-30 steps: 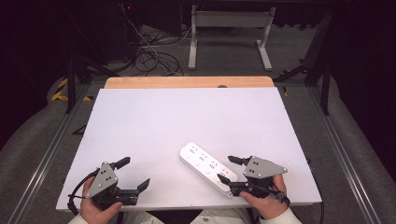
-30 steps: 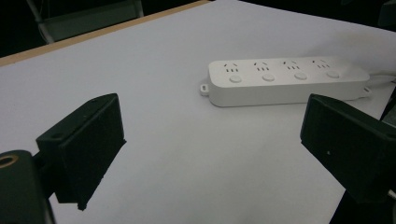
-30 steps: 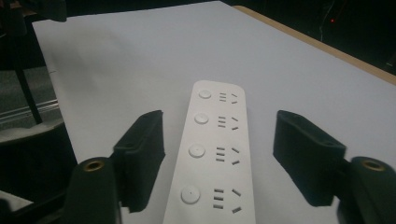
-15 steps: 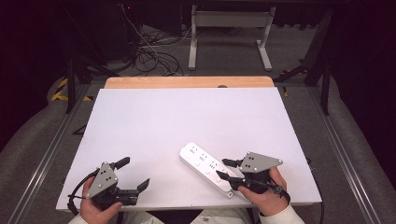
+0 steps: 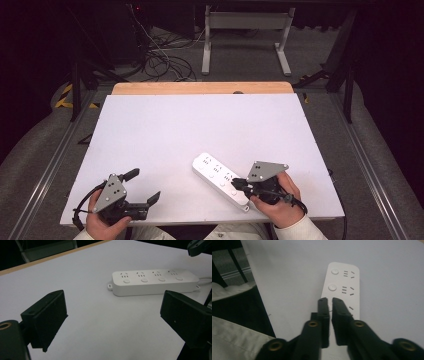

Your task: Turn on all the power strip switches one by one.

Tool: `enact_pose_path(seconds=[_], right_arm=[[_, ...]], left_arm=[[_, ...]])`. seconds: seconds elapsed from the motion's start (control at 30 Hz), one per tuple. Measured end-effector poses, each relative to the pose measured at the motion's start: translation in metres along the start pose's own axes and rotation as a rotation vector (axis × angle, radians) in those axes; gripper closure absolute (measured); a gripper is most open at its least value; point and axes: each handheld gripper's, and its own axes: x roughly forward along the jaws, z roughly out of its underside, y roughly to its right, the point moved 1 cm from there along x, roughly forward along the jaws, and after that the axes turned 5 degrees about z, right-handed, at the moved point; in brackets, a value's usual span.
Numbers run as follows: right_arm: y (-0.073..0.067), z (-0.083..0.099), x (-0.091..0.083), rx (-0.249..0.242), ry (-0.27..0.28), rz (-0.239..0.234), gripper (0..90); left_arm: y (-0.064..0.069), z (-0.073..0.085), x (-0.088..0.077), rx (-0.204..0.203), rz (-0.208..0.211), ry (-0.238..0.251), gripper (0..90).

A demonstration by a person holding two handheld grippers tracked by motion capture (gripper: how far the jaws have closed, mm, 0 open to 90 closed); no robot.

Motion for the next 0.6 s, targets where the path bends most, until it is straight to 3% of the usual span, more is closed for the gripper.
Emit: enact_pose_path(seconds=[0.1, 0.6], right_arm=[[0.0, -0.004, 0.004, -0.014, -0.035, -0.008, 90.0], [0.003, -0.008, 0.026, 0.039, -0.224, -0.044, 90.0]], left_arm=[[0.0, 0.0, 0.0, -0.003, 0.002, -0.005, 7.3], [0.001, 0.0, 0.0, -0.005, 0.003, -0.007, 7.4]])
